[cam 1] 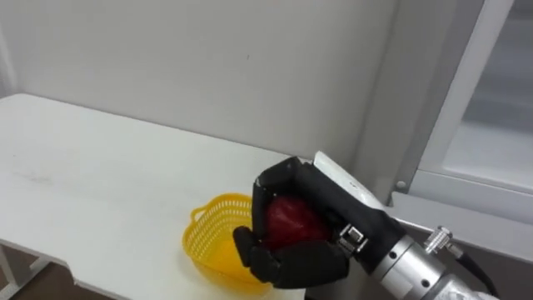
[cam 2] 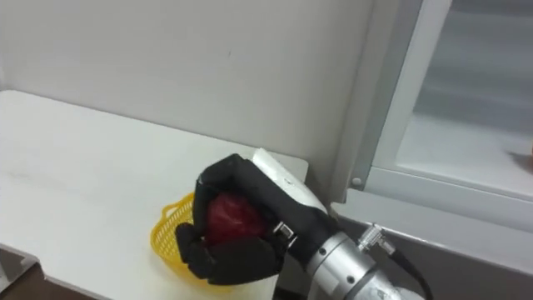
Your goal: Retrieve from the upper fridge
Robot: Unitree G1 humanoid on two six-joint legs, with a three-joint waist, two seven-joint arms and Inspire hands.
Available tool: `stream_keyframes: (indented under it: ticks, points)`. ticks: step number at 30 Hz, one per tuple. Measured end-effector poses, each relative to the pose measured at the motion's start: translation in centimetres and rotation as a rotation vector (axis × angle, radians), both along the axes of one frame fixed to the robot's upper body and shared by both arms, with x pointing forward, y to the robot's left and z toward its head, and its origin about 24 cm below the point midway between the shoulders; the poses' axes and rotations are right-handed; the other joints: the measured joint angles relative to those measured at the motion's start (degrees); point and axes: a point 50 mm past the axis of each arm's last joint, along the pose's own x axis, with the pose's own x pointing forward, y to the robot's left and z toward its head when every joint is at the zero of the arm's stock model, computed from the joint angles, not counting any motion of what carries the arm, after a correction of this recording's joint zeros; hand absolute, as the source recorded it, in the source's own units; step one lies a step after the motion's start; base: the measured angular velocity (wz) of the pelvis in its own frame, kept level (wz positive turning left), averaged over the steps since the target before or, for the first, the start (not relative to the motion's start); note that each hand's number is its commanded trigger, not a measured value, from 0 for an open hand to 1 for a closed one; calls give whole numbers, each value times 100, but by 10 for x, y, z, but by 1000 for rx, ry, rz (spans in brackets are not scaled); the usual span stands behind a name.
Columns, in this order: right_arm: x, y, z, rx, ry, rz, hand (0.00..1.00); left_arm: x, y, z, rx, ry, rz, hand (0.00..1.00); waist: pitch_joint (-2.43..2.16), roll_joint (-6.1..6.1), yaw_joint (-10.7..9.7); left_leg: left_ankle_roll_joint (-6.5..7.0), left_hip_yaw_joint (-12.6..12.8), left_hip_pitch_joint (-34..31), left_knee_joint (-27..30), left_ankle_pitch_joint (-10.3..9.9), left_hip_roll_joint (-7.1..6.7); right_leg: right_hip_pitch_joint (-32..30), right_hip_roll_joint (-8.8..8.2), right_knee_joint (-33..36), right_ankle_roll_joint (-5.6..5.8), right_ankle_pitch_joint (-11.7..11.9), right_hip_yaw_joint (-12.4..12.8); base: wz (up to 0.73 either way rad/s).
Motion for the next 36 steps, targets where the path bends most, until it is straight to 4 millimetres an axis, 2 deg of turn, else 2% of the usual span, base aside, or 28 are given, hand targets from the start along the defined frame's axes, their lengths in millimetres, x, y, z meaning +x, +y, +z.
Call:
stream_keyframes:
  ticks: [5, 8, 9, 11, 15, 18, 22, 30, 34, 36]
  points:
    - [15, -14, -17, 8, 81, -90, 100, -4, 1, 0, -13, 27, 18, 0, -17, -39, 76, 2, -141, -2, 61, 1, -22, 69, -34, -5, 6, -4, -151, 16]
    - [22, -16, -18, 7, 99, -110, 100, -9, 2, 1, -26, 43, 23, 0, -21, -73, 102, 2, -177, -8, 72, 1, -39, 91, -81, -1, 54, -33, -152, 11]
    - [26, -17, -18, 20, 112, -113, 100, -10, 2, 1, -32, 47, 23, 0, -37, -113, 105, 3, -212, -12, 85, 1, -70, 108, -80, -2, 62, -39, -174, 14]
    - [33, -21, -22, 48, 150, -126, 100, -12, 4, 1, -38, 54, 22, 0, -23, -130, 113, 3, -294, -7, 110, 2, -101, 151, -77, 0, 72, -45, -271, 20]
    - [45, -33, -25, 96, 201, -179, 100, -19, 8, 3, -25, 78, 26, 0, -17, -324, 240, 3, -368, -15, 97, 0, -112, 181, -84, 0, 84, -63, -300, 9]
    - [48, -37, -29, 134, 228, -207, 100, -25, 9, 3, -25, 99, 33, 0, -20, -413, 242, 3, -451, -11, 131, 0, -119, 234, -91, -1, 84, -63, -304, 16]
    - [49, -40, -32, 165, 245, -229, 100, -29, 11, 3, -19, 117, 38, 0, -25, -445, 265, 3, -470, -10, 162, -1, -129, 265, -90, -3, 84, -63, -349, 8]
    - [55, -45, -42, 150, 261, -317, 100, -18, 21, 8, 15, 80, 11, 0, -29, -534, 407, 0, -529, -98, 198, -1, -120, 247, -114, -12, 85, -64, -572, 5]
    - [58, -45, -42, 96, 250, -315, 100, -15, 24, 10, 27, 82, -17, 0, -40, -603, 518, -8, -558, -292, 256, 5, -138, 82, -122, -3, 85, -63, -586, 2]
    - [61, -47, -44, 79, 246, -340, 100, -17, 26, 10, 38, 108, -47, 0, -26, -651, 548, -21, -597, -318, 262, 13, -157, 66, -120, -1, 84, -63, -614, 6]
